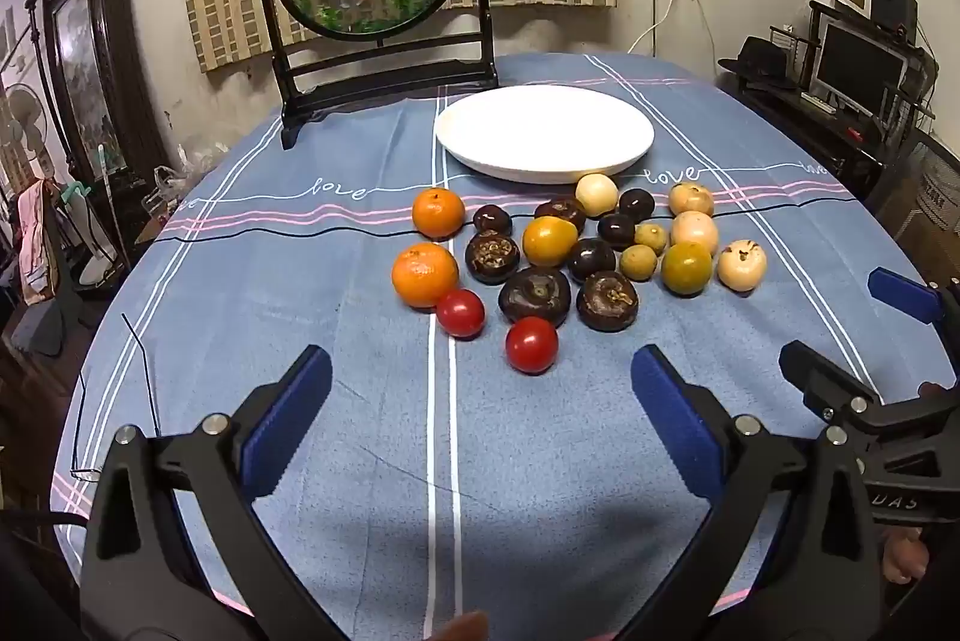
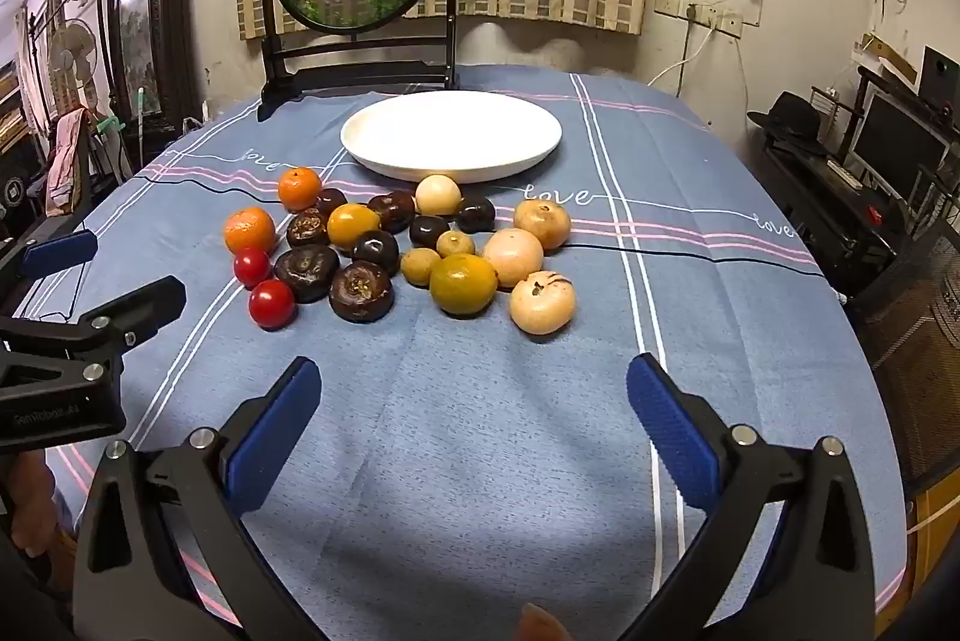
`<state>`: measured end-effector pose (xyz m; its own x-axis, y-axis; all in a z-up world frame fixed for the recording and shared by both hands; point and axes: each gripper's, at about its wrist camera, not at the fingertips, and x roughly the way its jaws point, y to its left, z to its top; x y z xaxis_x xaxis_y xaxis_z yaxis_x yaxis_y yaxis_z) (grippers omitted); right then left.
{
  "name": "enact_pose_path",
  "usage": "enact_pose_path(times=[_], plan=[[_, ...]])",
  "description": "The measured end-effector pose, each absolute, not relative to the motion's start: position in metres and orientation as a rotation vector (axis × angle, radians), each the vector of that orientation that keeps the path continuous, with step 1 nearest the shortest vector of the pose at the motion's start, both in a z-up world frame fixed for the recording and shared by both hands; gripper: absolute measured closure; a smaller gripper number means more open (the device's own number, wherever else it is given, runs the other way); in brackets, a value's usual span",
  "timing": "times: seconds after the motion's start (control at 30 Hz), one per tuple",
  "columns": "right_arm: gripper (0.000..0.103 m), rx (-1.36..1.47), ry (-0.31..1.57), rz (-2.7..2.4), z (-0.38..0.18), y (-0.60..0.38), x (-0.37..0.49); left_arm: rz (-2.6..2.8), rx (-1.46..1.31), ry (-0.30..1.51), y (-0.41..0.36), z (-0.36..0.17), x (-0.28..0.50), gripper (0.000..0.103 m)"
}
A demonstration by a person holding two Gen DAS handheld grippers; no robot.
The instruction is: Organize fruits
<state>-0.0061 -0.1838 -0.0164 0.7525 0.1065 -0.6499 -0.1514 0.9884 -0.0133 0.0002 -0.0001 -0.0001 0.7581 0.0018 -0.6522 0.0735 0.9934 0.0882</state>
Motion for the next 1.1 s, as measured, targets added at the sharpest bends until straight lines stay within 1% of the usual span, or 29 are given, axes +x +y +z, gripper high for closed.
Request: enact_pose_path(times=[0.37, 1.1], plan=[[0.001, -0.071, 0.710, 0.140, -0.0164, -0.1825, -0.0053, -0.036, 0.106, 0.710, 0.0029, -0.0089, 0.0004, 0.002], [0.001, -0.067, 0.709, 0.142, -0.0161, -0.1822, -0.0049, -0.037, 0.080, 0.738, 0.0048, -0.0075, 0.0016, 0.002]])
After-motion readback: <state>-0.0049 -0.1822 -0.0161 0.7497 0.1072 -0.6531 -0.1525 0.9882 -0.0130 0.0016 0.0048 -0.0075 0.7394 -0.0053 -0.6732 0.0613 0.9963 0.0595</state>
